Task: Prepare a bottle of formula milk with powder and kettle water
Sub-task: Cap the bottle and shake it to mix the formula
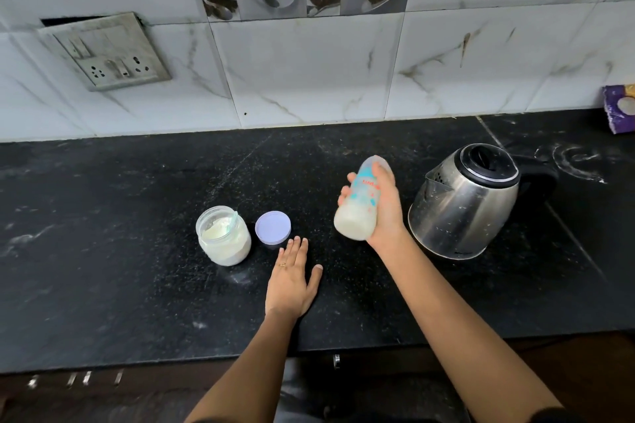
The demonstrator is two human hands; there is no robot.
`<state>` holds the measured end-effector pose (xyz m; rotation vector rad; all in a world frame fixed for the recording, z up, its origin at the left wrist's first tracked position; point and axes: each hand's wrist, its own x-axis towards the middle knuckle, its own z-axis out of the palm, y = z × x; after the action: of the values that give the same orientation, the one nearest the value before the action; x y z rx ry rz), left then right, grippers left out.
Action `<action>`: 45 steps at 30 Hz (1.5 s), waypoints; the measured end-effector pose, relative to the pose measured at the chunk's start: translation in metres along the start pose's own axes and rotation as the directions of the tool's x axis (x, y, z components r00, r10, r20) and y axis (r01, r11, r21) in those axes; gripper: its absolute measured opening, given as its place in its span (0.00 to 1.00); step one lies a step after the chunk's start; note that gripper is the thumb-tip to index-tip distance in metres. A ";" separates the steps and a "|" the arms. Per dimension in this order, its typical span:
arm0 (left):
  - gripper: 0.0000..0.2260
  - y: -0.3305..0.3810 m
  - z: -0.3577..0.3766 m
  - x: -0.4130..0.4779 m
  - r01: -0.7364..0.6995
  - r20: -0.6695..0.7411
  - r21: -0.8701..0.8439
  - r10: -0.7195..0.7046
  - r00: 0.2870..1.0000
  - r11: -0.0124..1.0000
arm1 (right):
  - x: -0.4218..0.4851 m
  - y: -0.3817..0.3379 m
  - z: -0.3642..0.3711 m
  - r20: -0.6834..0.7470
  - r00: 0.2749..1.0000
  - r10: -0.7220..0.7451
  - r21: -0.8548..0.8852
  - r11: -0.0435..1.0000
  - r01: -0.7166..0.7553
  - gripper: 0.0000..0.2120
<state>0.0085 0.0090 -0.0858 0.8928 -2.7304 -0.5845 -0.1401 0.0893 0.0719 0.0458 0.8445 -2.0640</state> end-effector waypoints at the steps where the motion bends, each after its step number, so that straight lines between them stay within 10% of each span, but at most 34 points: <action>1: 0.28 0.000 0.000 0.000 -0.001 0.001 0.003 0.001 1.000 1.000 | 0.002 0.000 0.000 -0.015 1.000 0.018 0.036 0.999 -0.017 0.19; 5: 0.28 0.000 0.001 0.000 -0.004 0.001 -0.004 0.004 1.000 1.000 | -0.008 0.013 -0.006 0.142 0.988 0.053 -0.274 0.962 -0.013 0.16; 10: 0.28 0.000 0.001 0.000 0.008 -0.001 -0.014 -0.008 1.000 1.000 | 0.004 0.012 0.001 0.041 0.998 0.045 -0.035 0.998 -0.044 0.20; 14: 0.28 -0.001 0.001 0.000 -0.002 0.005 -0.003 0.002 1.000 1.000 | -0.008 0.021 -0.004 0.231 0.964 0.133 -0.332 0.942 -0.051 0.20; 20: 0.28 0.001 -0.001 0.000 0.009 0.000 -0.005 -0.009 1.000 1.000 | 0.006 0.016 -0.006 0.059 0.994 0.093 -0.119 0.989 -0.085 0.30; 23: 0.28 0.000 -0.001 0.000 0.004 0.003 -0.003 -0.004 1.000 1.000 | -0.007 0.016 -0.006 0.193 0.976 0.101 -0.309 0.950 -0.037 0.21; 27: 0.28 0.002 -0.002 0.001 0.011 0.002 -0.012 -0.011 1.000 1.000 | -0.004 0.007 0.000 0.089 0.995 0.037 0.009 0.999 -0.038 0.06; 31: 0.28 0.002 -0.003 0.000 0.005 0.009 -0.016 -0.005 1.000 1.000 | -0.009 0.014 -0.010 0.220 0.969 0.109 -0.240 0.969 -0.055 0.17; 36: 0.28 0.002 -0.003 0.000 0.010 0.010 -0.007 -0.010 1.000 1.000 | 0.002 0.012 -0.005 0.063 0.997 0.038 0.006 0.999 -0.038 0.20; 40: 0.28 0.001 -0.003 -0.001 0.007 0.012 0.003 -0.007 1.000 1.000 | -0.009 0.019 -0.010 0.205 0.974 0.094 -0.269 0.962 -0.036 0.21; 45: 0.28 0.001 -0.003 0.000 0.009 0.016 0.003 -0.009 1.000 1.000 | 0.003 0.011 -0.007 0.091 0.995 0.045 -0.034 0.999 -0.042 0.24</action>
<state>0.0085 0.0085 -0.0828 0.9052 -2.7438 -0.5923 -0.1354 0.0870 0.0596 -0.0476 0.8122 -1.9962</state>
